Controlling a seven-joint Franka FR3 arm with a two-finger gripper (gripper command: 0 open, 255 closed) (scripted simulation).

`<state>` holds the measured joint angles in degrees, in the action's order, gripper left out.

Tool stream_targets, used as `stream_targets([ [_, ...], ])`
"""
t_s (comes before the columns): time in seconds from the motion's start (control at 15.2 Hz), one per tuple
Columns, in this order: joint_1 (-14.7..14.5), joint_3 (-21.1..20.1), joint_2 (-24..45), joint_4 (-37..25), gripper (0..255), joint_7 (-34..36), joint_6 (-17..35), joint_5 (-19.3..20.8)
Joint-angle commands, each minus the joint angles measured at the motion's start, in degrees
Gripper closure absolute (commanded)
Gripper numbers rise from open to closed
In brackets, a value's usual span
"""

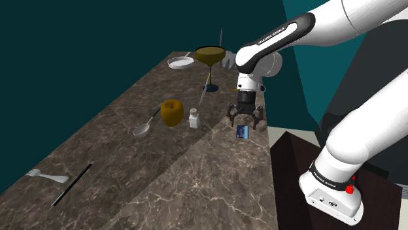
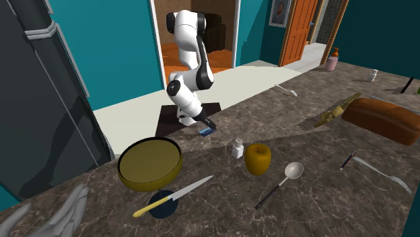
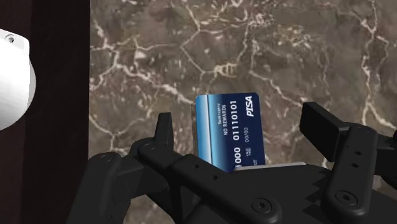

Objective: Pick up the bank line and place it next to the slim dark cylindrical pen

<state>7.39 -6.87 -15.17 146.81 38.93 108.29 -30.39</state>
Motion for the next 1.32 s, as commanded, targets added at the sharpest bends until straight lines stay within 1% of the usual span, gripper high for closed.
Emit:
stream_targets([
  [0.0,-0.48,-0.56,0.43,1.25,0,0.01,1.83,-0.95],
  [0.2,-1.06,-1.18,0.99,2.60,0,-0.33,3.85,-1.96],
  [0.73,-1.05,-1.18,1.00,2.59,0,-0.33,3.84,-1.96],
  [0.79,-1.05,-1.18,1.00,2.59,255,-0.33,3.84,-1.96],
  [1.25,-1.05,-1.18,0.99,2.59,255,-0.33,3.84,-1.96],
])
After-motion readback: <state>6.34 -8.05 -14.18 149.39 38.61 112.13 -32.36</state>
